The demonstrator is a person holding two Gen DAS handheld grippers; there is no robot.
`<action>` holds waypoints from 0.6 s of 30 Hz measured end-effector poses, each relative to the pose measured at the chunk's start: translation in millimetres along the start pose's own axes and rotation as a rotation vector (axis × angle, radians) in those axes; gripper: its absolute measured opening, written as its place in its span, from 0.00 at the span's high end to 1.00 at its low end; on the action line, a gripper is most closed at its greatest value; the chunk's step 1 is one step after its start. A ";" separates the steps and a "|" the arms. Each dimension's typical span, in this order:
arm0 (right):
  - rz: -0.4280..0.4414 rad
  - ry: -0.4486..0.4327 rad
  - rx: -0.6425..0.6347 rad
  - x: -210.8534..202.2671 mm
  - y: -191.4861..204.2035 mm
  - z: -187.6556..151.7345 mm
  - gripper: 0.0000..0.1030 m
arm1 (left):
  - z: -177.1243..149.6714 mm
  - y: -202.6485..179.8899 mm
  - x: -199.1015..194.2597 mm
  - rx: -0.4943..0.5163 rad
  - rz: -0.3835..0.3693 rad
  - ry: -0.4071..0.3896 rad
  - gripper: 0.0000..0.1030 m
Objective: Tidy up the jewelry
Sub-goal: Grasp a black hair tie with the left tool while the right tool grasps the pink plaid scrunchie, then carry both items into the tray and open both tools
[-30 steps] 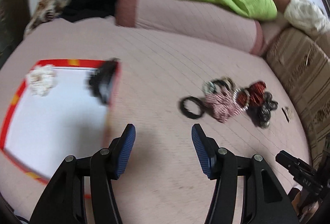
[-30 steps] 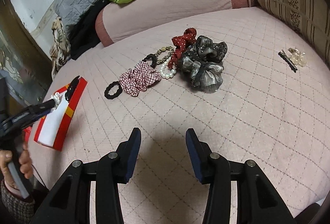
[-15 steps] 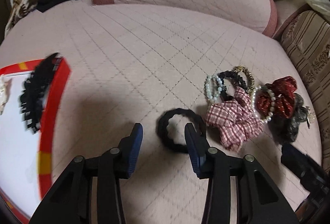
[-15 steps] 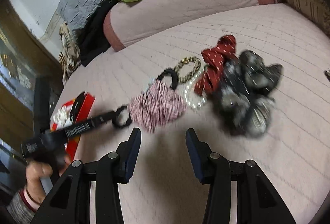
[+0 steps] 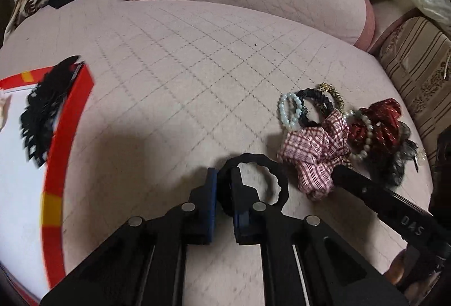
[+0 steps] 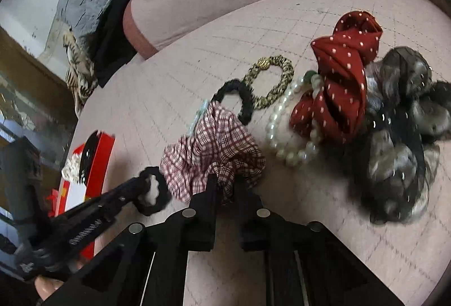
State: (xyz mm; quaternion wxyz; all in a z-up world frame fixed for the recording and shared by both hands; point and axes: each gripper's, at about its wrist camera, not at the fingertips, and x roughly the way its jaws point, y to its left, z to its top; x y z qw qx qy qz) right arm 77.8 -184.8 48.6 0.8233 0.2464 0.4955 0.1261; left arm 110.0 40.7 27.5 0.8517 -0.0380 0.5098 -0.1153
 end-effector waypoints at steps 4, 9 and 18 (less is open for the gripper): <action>-0.009 -0.001 -0.040 -16.4 6.8 -12.7 0.92 | -16.9 6.3 -24.7 -0.024 -0.039 -0.018 0.91; 0.013 -0.002 -0.054 -41.2 9.2 -30.0 0.93 | -43.1 8.3 -59.8 0.008 -0.032 -0.063 0.91; 0.075 0.061 -0.041 -82.0 12.2 -86.2 0.90 | -88.6 24.0 -101.5 -0.042 -0.059 -0.100 0.91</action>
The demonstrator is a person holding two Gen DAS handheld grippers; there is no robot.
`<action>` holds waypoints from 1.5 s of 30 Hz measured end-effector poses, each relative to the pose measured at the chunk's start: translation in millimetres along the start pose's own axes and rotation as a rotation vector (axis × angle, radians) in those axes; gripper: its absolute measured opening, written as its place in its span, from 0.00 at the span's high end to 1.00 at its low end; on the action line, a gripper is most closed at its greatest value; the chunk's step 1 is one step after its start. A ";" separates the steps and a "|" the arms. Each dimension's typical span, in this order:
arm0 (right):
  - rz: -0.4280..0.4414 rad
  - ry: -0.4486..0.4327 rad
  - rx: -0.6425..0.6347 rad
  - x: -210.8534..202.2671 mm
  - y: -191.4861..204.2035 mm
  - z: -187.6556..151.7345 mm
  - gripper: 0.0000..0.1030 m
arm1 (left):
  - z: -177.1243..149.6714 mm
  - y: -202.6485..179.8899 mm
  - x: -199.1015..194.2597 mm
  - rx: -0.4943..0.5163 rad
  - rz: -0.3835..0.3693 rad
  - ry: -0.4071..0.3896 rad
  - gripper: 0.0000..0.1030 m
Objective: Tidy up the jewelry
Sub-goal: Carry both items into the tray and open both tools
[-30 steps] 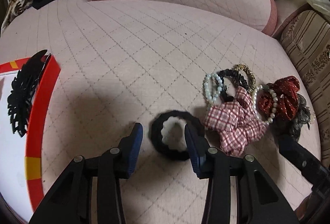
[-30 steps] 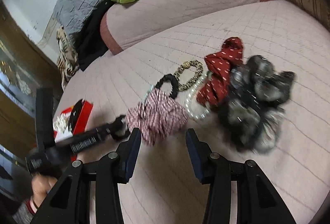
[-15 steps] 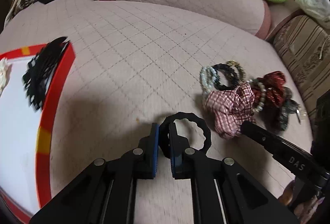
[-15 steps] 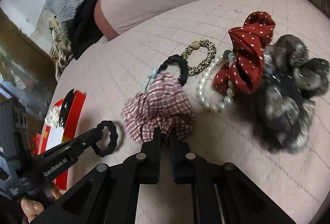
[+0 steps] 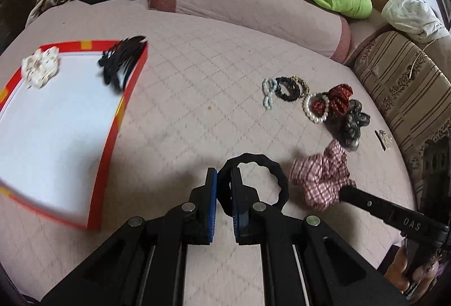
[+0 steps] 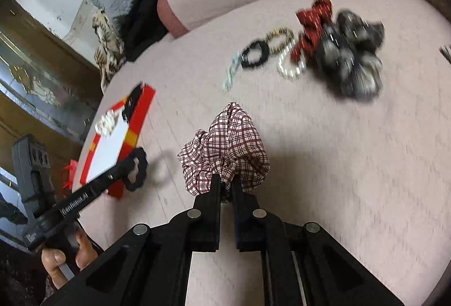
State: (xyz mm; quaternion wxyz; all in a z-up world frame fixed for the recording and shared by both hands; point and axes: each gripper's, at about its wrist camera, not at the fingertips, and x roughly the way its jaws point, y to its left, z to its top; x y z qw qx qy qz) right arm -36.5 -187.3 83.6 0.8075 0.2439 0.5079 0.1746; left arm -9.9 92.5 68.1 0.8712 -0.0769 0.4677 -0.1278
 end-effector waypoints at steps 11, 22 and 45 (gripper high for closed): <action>-0.156 -0.072 -0.073 -7.2 15.7 -9.8 0.44 | -24.3 9.1 -12.3 0.002 0.031 -0.024 0.91; -0.177 0.015 -0.095 24.6 9.6 -10.9 0.82 | -18.3 17.1 -38.7 -0.017 0.047 -0.088 0.91; 0.064 0.039 -0.306 39.4 161.2 26.5 0.86 | 36.7 193.4 -79.8 -0.248 0.372 -0.133 0.91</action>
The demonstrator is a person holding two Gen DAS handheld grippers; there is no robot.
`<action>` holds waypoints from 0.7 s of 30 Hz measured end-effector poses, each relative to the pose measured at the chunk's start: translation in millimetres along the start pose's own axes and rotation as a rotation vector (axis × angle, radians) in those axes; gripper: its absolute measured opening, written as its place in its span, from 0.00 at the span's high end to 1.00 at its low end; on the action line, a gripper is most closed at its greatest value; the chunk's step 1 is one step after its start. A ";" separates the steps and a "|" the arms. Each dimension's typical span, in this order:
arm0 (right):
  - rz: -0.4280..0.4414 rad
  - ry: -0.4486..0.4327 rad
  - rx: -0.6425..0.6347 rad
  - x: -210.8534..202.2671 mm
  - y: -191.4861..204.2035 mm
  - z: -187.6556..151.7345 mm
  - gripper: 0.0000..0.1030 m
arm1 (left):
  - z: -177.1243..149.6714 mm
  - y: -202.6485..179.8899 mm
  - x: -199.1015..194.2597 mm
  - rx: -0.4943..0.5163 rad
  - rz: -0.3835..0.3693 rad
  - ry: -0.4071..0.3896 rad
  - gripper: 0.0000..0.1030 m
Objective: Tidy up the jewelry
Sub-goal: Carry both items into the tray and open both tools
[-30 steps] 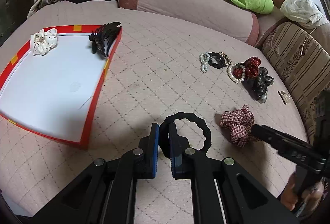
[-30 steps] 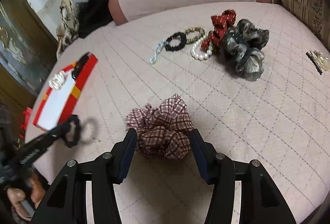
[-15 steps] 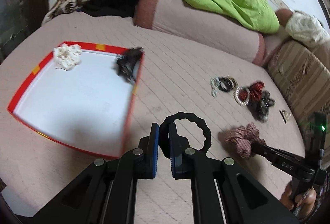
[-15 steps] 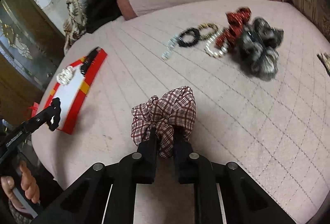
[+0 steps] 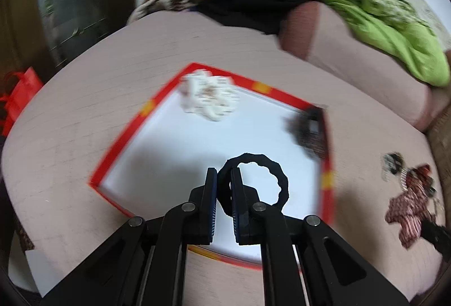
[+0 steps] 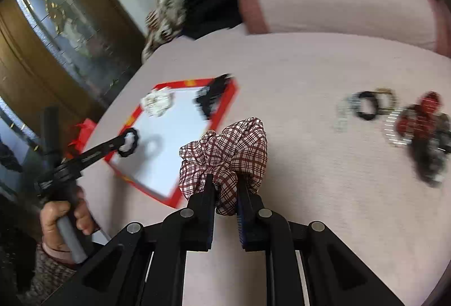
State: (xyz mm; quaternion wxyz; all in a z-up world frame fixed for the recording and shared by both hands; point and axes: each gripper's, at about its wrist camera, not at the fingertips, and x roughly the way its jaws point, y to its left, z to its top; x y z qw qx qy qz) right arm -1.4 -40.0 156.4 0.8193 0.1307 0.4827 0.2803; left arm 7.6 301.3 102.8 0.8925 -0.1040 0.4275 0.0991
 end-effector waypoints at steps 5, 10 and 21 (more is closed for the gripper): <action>0.039 0.066 -0.082 50.0 47.9 11.9 0.86 | 1.7 35.0 18.6 -0.061 0.075 0.026 0.91; 0.037 0.134 -0.154 100.4 82.6 11.8 0.86 | 5.3 56.9 36.2 -0.101 0.136 0.052 0.91; 0.025 0.227 -0.216 150.2 111.0 -14.5 0.82 | 3.4 65.3 40.5 -0.139 0.140 0.056 0.90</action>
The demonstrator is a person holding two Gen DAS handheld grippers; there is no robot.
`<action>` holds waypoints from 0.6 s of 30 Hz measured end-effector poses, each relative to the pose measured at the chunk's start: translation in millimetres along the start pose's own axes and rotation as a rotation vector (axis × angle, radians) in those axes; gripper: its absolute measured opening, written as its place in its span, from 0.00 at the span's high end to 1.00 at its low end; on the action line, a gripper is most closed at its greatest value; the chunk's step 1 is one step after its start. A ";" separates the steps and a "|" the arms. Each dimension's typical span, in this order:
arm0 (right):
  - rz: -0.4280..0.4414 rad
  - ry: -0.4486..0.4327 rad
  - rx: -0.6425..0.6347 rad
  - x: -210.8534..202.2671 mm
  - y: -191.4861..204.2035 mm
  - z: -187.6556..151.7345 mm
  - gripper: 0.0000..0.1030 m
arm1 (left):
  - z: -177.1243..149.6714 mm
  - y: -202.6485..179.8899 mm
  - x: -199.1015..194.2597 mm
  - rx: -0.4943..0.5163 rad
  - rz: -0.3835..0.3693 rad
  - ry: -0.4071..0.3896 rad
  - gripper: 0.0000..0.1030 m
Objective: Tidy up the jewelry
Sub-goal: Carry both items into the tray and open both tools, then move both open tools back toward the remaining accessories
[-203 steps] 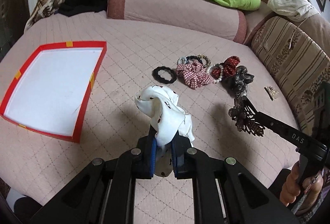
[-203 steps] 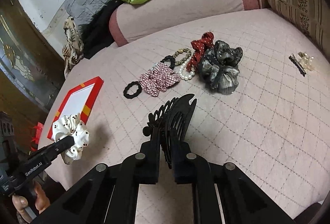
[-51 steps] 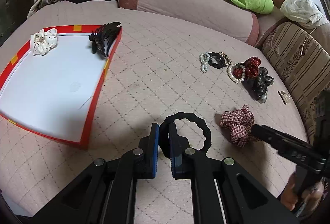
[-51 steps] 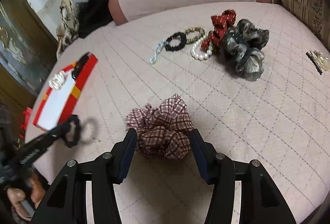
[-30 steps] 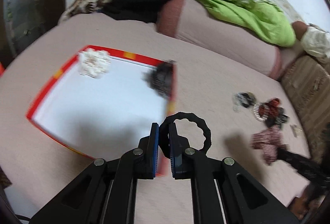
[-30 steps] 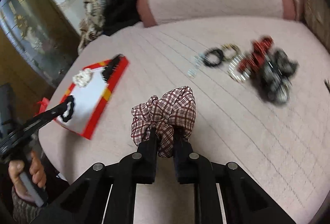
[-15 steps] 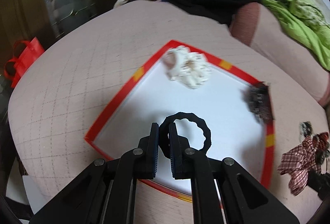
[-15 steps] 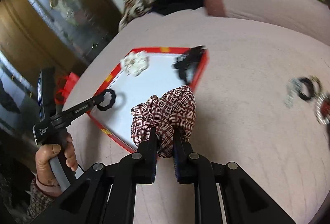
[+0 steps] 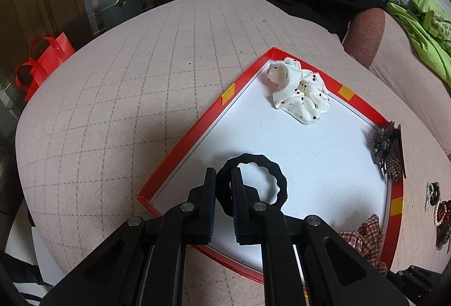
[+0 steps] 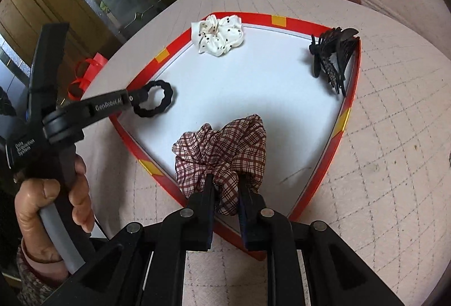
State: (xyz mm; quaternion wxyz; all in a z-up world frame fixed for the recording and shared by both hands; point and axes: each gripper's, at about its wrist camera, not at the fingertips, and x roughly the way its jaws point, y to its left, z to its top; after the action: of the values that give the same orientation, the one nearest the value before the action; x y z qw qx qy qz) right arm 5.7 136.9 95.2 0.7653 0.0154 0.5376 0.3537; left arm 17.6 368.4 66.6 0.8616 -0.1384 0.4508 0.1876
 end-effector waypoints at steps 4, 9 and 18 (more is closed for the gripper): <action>0.011 -0.017 0.003 -5.9 0.4 -1.3 0.67 | -1.5 -0.8 -7.4 -0.008 -0.022 -0.027 0.79; -0.008 -0.069 -0.026 -29.9 3.7 -9.0 0.52 | -2.3 -3.8 -20.3 -0.018 -0.040 -0.077 0.62; -0.049 -0.127 -0.039 -79.9 -16.7 -62.4 0.49 | -22.3 -20.9 -44.3 0.031 -0.047 -0.141 0.62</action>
State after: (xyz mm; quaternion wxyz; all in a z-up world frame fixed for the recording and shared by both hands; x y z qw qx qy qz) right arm -51.3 57.5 127.0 0.8065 0.0098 0.4812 0.3434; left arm -12.4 331.8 92.3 0.8975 -0.1222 0.3884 0.1695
